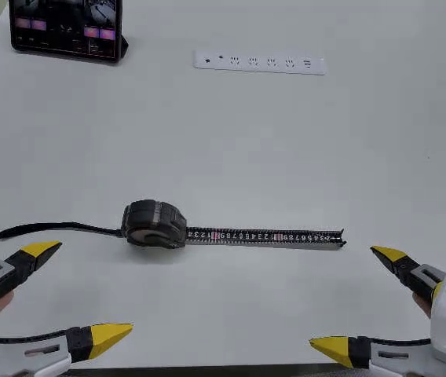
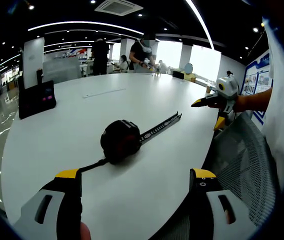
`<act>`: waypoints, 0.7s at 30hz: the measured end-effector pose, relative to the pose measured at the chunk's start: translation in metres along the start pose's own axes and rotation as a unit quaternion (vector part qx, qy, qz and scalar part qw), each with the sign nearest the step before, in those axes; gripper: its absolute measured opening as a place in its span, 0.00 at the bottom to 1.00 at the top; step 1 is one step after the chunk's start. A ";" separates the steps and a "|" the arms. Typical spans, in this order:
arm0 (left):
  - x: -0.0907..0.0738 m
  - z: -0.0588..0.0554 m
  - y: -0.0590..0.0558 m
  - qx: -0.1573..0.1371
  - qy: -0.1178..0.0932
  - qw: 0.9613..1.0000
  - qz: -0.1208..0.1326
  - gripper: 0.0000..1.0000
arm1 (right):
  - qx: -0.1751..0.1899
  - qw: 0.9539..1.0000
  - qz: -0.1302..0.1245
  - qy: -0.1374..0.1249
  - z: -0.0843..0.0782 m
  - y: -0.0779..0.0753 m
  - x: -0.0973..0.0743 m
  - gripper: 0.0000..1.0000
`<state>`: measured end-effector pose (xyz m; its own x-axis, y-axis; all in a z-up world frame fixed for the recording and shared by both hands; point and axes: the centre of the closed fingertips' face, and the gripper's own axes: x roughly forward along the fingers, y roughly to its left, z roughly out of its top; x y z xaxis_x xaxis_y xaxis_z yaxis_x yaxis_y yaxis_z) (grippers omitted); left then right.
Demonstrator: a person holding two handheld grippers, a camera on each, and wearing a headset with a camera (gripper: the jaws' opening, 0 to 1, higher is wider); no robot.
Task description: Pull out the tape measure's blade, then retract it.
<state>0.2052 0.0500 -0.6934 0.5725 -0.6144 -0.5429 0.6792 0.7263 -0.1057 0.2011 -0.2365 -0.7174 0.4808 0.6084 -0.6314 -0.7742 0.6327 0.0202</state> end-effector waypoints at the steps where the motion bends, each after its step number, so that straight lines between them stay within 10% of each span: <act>1: 0.000 0.000 0.000 0.001 0.000 1.000 0.000 0.86 | -0.001 1.000 0.000 0.001 0.000 0.000 0.000 0.97; 21: 0.000 0.002 -0.001 0.003 0.001 1.000 -0.005 0.86 | -0.007 1.000 0.007 0.000 0.002 0.002 0.004 0.97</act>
<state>0.2053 0.0487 -0.6920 0.5651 -0.6205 -0.5437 0.6869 0.7189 -0.1064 0.2028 -0.2319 -0.7184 0.4703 0.6164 -0.6315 -0.7860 0.6180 0.0178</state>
